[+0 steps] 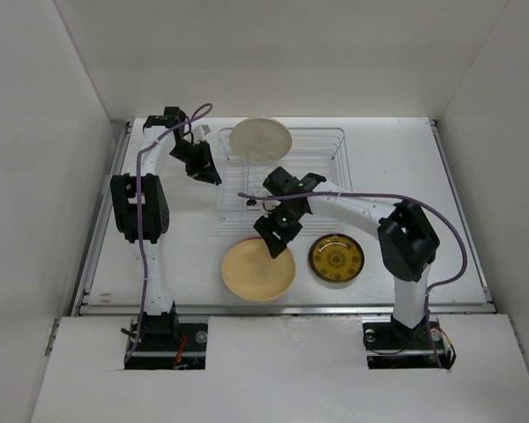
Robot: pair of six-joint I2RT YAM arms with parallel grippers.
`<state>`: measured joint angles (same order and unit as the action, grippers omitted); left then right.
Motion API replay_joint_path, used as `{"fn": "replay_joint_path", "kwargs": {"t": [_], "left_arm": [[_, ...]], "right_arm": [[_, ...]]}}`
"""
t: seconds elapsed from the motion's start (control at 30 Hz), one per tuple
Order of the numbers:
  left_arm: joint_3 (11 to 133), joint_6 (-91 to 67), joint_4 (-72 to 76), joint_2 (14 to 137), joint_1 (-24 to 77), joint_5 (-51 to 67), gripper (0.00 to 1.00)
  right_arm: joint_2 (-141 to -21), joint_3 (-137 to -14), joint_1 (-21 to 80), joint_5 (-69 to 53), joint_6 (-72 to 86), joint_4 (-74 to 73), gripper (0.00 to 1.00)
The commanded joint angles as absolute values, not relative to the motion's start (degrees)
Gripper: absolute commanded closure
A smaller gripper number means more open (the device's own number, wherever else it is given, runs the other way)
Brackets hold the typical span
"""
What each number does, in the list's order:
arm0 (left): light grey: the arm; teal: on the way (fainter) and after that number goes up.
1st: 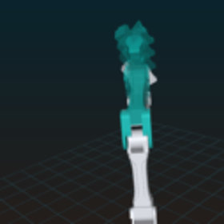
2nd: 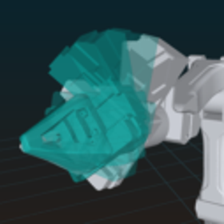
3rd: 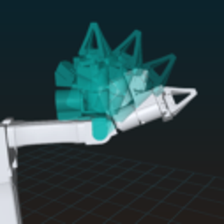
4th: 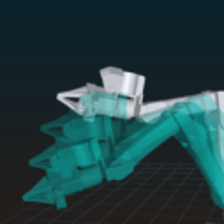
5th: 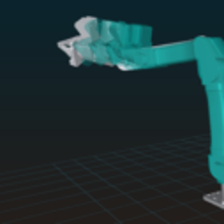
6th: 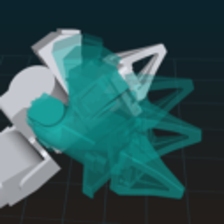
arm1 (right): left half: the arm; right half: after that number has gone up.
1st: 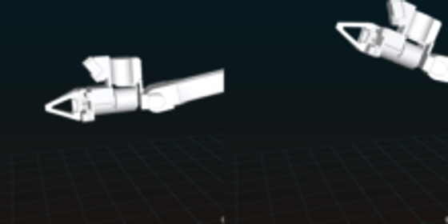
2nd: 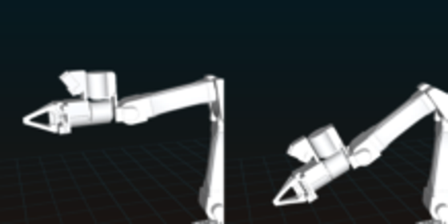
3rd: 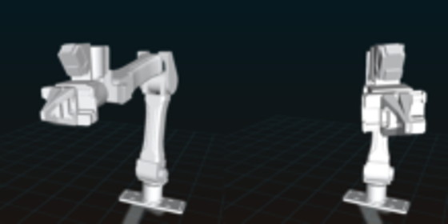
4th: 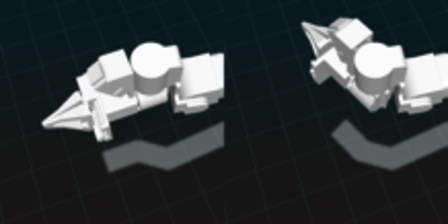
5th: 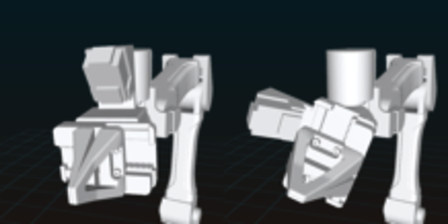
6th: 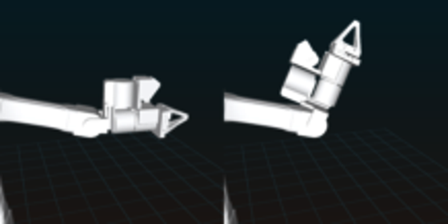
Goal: Unload the plates from the dish rack
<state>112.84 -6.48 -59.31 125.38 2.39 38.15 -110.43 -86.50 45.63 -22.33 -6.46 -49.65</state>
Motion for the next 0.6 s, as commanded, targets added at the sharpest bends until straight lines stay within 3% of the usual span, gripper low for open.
{"fn": "replay_joint_path", "kwargs": {"t": [0.0,0.4,0.57], "left_arm": [[110.4,-7.6,-58.3,125.2,3.3,36.6,1.0],[110.4,-7.6,-58.3,125.2,3.3,36.6,1.0],[110.4,-7.6,-58.3,125.2,3.3,36.6,1.0]], "right_arm": [[-109.5,-87.2,46.1,-17.6,-5.2,-49.1,0.32],[-99.1,-90.7,49.7,-4.5,-0.9,-48.7,0.3],[-99.9,-102.2,46.2,5.1,0.8,-42.1,0.24]]}}
